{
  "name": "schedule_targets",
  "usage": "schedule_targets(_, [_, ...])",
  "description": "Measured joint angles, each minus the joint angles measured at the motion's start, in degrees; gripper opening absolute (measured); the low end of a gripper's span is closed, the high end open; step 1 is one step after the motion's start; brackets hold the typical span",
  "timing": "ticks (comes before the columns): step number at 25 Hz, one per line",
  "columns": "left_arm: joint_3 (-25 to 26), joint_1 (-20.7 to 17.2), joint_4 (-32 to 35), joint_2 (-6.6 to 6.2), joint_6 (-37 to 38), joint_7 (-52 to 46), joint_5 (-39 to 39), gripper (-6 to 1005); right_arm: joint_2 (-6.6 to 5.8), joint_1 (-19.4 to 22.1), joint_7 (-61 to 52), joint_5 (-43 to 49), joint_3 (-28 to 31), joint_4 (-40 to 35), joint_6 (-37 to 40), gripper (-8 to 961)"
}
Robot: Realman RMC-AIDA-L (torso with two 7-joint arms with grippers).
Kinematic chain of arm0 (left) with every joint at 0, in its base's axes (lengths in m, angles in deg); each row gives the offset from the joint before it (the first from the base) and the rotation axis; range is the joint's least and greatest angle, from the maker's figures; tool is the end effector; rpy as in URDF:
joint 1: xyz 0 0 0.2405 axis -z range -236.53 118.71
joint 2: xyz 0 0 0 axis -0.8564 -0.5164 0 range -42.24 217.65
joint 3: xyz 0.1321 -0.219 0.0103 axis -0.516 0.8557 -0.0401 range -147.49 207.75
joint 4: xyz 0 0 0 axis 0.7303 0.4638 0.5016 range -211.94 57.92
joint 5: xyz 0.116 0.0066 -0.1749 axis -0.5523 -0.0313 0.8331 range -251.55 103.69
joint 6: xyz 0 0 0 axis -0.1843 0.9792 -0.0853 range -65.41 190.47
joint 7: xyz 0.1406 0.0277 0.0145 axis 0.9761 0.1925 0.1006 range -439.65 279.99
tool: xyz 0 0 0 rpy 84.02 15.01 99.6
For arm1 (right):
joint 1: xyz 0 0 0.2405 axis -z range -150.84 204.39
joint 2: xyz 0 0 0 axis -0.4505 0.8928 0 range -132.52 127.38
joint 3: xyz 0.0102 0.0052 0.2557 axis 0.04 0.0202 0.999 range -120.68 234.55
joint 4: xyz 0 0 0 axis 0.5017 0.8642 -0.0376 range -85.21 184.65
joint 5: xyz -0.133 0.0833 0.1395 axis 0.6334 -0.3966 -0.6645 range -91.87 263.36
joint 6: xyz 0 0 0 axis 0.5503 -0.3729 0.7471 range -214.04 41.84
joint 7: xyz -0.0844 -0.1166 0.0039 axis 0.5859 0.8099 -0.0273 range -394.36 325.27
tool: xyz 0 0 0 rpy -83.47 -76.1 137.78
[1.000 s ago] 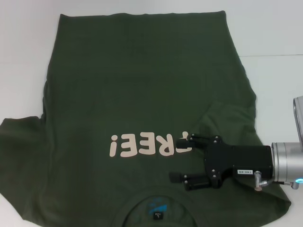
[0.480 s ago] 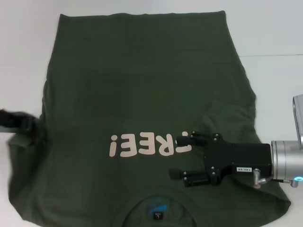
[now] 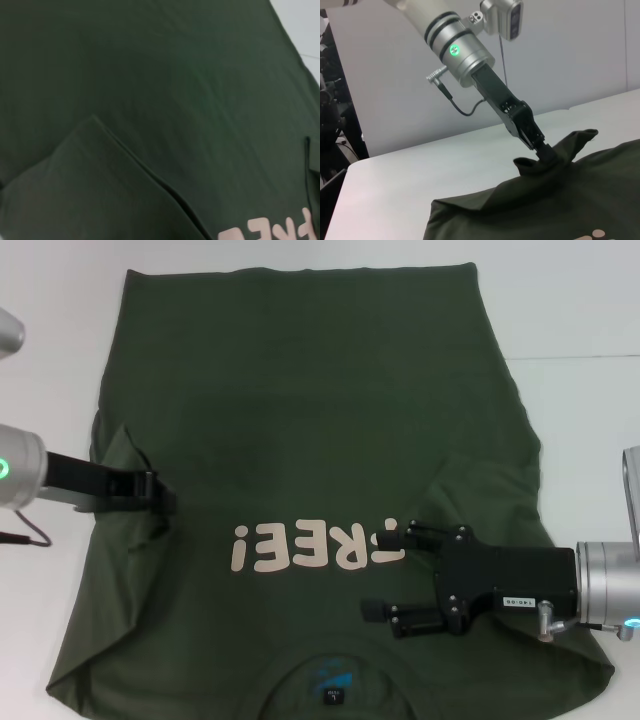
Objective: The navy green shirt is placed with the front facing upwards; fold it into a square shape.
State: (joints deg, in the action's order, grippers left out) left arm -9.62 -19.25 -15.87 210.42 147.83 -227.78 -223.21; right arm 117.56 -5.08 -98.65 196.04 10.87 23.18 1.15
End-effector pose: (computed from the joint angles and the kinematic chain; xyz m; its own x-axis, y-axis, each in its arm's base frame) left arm -0.2377 0.3822 0.0335 0.3212 0.9010 0.2917 0.9340 -0.2505 -0.2548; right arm 0.2517 0.3110 -0.0492 0.8313 -0.2236 -0.5089 -0.3105 -0.9461 -0.0916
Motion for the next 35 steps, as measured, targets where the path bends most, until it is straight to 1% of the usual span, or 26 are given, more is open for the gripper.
schedule_targets(6, [-0.1, 0.3, -4.9, -0.28, -3.1, 0.3, 2.1, 55, -0.08, 0.0, 0.1, 0.0, 0.0, 0.3, 0.0, 945])
schedule_targets(10, [-0.2, 0.4, -6.1, -0.07, -4.5, 0.6, 2.5, 58, -0.08, 0.0, 0.2, 0.0, 0.0, 0.5, 0.0, 945])
schedule_targets(14, [0.1, 0.4, -7.8, -0.19, -6.1, 0.8, 3.0, 61, -0.08, 0.1, 0.2, 0.0, 0.0, 0.7, 0.0, 946])
schedule_targets(19, [0.7, 0.8, -13.0, -1.37, -6.7, 0.5, 7.0, 64, -0.08, 0.3, 0.2, 0.0, 0.0, 0.7, 0.0, 946])
schedule_targets(25, [2.9, 0.5, -14.5, -1.36, -7.1, 1.1, 10.3, 68, -0.08, 0.5, 0.2, -0.3, 0.0, 0.7, 0.3, 946])
schedule_targets(28, [4.3, 0.1, -14.6, -1.47, -5.1, 4.4, 14.3, 267, -0.14, 1.0, 0.4, -1.4, 0.0, 0.3, 0.3, 946])
schedule_targets(31, [5.4, -0.2, -15.3, -1.65, -1.9, 8.7, 18.1, 408, -0.35, 1.9, 0.9, -2.6, 0.1, -0.8, 0.8, 945])
schedule_targets(35, [6.9, -1.0, -15.9, -1.7, 1.6, 14.6, 21.6, 584, -0.51, 3.6, -0.9, -3.9, 1.0, -4.4, 1.4, 945])
